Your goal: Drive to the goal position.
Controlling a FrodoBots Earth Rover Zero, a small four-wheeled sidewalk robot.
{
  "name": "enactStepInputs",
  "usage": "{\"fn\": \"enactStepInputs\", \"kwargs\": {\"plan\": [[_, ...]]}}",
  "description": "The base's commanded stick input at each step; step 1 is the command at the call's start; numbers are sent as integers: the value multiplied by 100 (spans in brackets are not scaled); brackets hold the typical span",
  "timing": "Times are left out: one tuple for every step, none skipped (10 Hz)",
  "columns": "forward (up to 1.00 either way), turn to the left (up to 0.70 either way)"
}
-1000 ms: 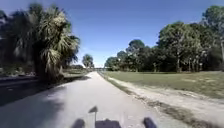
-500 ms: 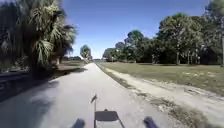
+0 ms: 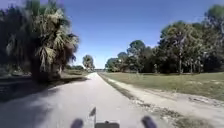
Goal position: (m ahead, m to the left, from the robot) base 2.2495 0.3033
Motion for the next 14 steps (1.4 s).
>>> {"fn": "enactStepInputs", "kwargs": {"plan": [[85, 0], [85, 0], [85, 0], [85, 0], [85, 0], [85, 0], [85, 0], [24, 0], [0, 0], [0, 0], [0, 0], [-24, 0], [-85, 0], [-85, 0]]}}
